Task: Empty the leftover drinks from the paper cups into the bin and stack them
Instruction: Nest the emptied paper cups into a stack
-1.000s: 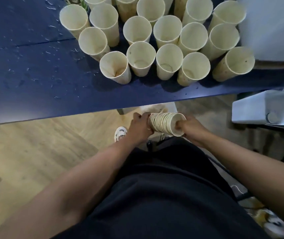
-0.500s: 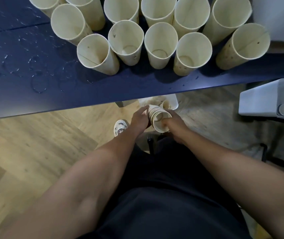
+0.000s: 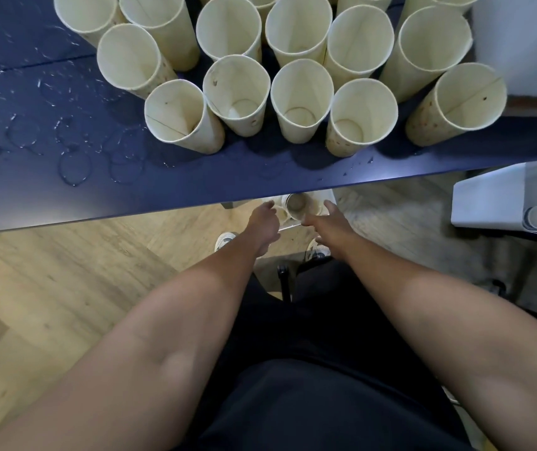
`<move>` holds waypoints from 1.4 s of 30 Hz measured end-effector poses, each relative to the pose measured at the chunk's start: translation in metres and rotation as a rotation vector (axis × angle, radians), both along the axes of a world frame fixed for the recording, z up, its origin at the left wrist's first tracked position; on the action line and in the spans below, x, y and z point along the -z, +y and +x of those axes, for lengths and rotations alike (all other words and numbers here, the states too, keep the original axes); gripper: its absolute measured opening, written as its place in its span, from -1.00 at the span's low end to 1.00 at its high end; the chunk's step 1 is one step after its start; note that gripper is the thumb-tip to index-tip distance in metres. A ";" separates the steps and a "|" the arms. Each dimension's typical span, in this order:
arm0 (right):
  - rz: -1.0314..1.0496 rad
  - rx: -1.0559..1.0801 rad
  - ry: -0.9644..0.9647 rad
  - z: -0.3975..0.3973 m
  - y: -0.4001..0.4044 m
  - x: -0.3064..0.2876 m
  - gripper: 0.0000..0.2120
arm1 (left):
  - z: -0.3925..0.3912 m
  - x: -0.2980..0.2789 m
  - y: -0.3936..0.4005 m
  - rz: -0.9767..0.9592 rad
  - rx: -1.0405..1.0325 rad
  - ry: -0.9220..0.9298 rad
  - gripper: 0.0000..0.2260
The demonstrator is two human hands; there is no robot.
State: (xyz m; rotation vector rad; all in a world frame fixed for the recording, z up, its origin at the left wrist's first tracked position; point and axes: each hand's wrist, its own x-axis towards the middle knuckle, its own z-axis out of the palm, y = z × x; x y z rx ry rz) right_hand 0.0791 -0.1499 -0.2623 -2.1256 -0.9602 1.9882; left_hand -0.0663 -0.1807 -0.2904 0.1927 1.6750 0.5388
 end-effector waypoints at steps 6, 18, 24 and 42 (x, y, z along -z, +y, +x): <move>0.009 -0.096 -0.057 0.003 0.004 0.001 -0.39 | -0.007 0.000 -0.003 -0.071 0.074 0.014 -0.52; 0.071 -0.681 -0.126 -0.001 0.002 -0.035 -0.70 | -0.007 -0.073 -0.024 0.005 0.664 0.248 -0.62; 0.145 -1.011 -0.015 0.004 0.013 -0.106 -0.79 | -0.020 -0.132 -0.051 0.101 0.636 0.300 -0.69; 0.819 -0.834 0.156 -0.121 0.075 -0.257 -0.94 | -0.116 -0.193 -0.009 0.515 -0.016 0.600 -0.51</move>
